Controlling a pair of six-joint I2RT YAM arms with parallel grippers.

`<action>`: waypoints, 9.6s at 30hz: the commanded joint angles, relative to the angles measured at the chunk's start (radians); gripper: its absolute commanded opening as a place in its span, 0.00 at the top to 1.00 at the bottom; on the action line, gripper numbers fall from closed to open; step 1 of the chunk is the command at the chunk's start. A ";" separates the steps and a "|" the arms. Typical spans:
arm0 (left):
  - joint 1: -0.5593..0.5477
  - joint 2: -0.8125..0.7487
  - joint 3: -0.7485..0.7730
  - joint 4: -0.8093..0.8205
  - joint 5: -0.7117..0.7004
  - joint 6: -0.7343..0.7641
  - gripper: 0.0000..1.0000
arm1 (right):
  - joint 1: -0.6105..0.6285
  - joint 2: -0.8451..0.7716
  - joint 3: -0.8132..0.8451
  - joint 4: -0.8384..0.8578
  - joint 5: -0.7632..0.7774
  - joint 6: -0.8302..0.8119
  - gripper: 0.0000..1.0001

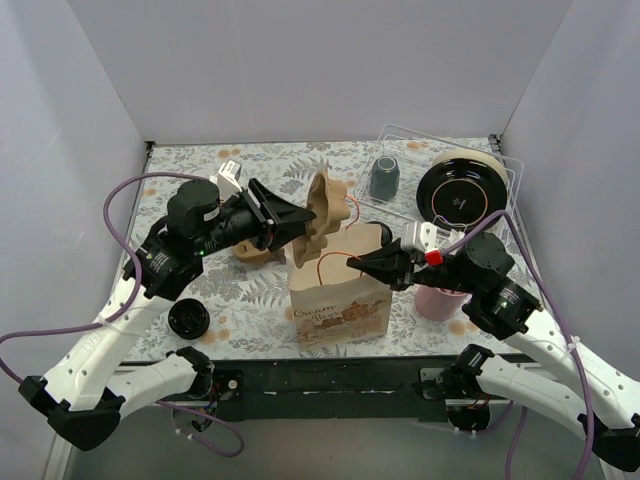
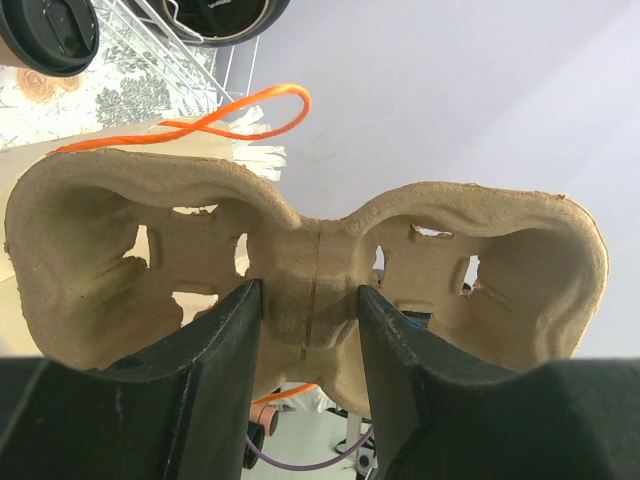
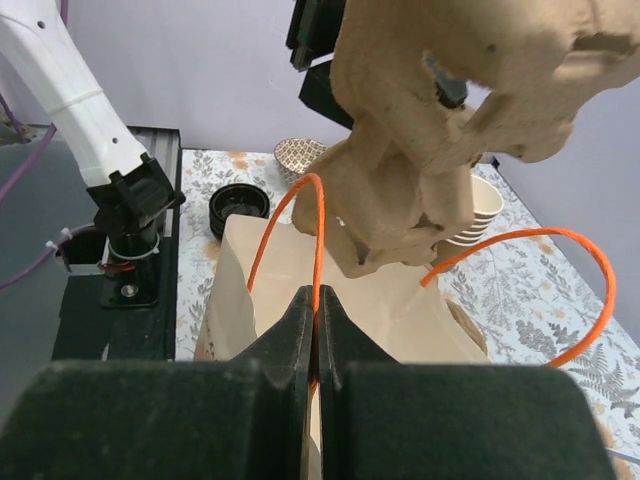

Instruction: Pack the takeout coffee

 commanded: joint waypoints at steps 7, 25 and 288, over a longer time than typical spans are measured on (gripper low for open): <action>-0.029 -0.047 -0.015 0.017 0.061 -0.115 0.85 | 0.004 -0.013 -0.044 0.140 0.022 -0.032 0.99; -0.029 0.220 0.372 -0.133 -0.151 0.135 0.84 | 0.025 -0.005 -0.286 0.697 0.116 -0.222 0.99; -0.035 -0.023 0.111 -0.163 -0.298 -0.311 0.81 | -0.283 0.866 0.714 0.150 -0.284 0.109 0.99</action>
